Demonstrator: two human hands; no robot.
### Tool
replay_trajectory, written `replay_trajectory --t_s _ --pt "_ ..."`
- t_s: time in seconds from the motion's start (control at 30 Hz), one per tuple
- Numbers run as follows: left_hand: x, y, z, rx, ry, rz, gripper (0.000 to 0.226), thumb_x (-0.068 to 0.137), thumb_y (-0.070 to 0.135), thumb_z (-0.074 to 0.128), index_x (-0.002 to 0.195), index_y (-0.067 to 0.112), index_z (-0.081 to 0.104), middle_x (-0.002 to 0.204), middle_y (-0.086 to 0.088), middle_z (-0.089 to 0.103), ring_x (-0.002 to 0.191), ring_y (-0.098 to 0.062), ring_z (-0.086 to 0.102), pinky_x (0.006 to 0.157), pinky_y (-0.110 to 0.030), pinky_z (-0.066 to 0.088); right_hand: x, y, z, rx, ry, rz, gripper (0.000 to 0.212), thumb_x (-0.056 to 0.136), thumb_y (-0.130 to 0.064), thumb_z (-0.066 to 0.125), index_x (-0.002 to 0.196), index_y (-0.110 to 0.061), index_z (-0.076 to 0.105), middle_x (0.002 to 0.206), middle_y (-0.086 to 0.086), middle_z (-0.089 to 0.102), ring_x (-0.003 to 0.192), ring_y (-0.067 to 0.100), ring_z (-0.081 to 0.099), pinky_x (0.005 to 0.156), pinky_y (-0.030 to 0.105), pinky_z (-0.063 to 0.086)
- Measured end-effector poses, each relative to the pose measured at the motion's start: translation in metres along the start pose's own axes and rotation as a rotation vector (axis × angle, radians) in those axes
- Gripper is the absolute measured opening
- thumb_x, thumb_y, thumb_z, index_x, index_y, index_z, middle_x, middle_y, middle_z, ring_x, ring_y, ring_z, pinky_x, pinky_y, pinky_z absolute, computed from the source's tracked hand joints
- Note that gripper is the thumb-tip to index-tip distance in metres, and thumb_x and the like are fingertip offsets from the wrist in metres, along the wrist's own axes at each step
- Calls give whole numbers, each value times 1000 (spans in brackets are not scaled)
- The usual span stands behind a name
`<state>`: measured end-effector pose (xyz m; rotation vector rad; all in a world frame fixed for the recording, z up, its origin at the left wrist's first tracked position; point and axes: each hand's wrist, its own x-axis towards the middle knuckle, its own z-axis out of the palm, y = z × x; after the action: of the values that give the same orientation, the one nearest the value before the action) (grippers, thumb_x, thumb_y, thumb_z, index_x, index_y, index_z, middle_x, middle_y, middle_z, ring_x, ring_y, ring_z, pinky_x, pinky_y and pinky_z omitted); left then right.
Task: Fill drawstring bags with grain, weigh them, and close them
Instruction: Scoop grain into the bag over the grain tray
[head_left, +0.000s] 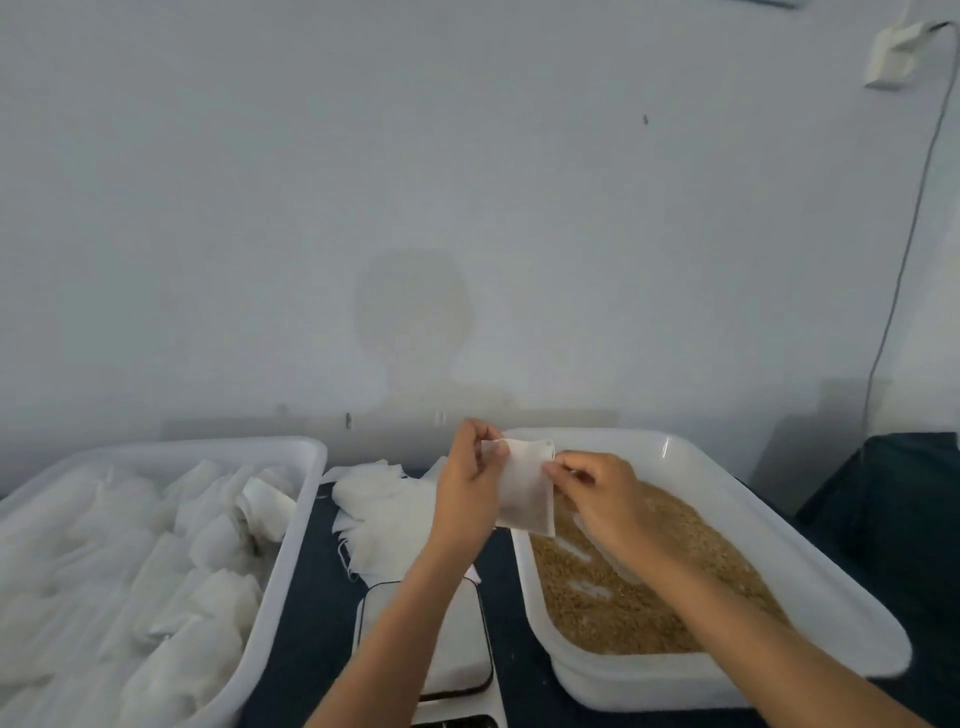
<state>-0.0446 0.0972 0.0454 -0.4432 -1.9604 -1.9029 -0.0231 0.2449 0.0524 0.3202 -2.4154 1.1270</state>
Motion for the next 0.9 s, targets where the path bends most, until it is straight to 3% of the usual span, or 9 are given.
replay_trajectory --t_s 0.07,0.17,0.27,0.33,0.47,0.6,0.67,0.83,0.9 --pt "-1 2 -25 79 -5 68 18 96 8 47 85 22 46 80 9 54 74 -8 49 68 -18 40 -1 -16 12 -65 51 -68 33 93 -26 56 63 -14 61 54 -1 55 49 7 45 53 22 34" --pt "-10 2 -56 29 22 82 19 95 8 49 87 24 46 96 10 58 84 -8 53 74 -13 43 -8 -34 37 7 106 -89 40 94 -22 55 55 -25 47 49 -9 45 49 5 42 52 27 36" --pt "-24 -9 -78 -31 -6 -39 24 91 15 58 98 29 41 109 -3 56 93 -20 59 80 -29 50 -19 -41 65 72 122 -58 45 94 -17 54 54 -22 35 48 -7 33 48 7 33 50 25 25" --pt "-36 -21 -89 51 -57 -146 22 87 20 64 100 23 47 100 -6 63 89 -24 64 74 -35 54 -29 -39 81 91 108 -12 45 94 -14 53 55 -21 33 49 -6 31 48 7 32 50 23 24" --pt "-57 -47 -101 325 -39 -184 22 85 19 67 83 -1 57 79 -14 65 74 -28 64 64 -42 55 -48 -29 114 74 47 103 42 96 -12 48 59 -21 33 53 -5 34 48 6 31 51 21 27" --pt "-69 -68 -102 415 -10 -220 29 84 21 69 67 11 47 65 -7 56 56 -9 53 51 -18 45 -59 -16 140 13 40 202 40 98 -14 45 61 -24 34 58 -8 39 52 3 34 48 21 27" --pt "-72 -76 -100 450 2 -198 27 85 22 68 69 15 47 66 -3 53 58 -8 48 53 -14 38 -60 -9 146 4 45 222 38 98 -14 45 62 -22 36 60 -8 42 54 5 36 49 21 27" --pt "-79 -92 -99 589 101 -3 18 86 20 66 100 20 54 94 13 47 94 -7 46 77 -11 35 -57 10 147 -135 6 97 15 96 -15 51 87 -12 63 89 -6 47 87 14 45 75 23 34" --pt "-78 -93 -103 595 150 64 17 88 17 63 103 17 55 102 10 51 100 -4 41 83 -5 32 -57 15 143 14 6 119 16 96 -14 50 97 -12 66 99 -6 51 98 13 50 86 20 37"
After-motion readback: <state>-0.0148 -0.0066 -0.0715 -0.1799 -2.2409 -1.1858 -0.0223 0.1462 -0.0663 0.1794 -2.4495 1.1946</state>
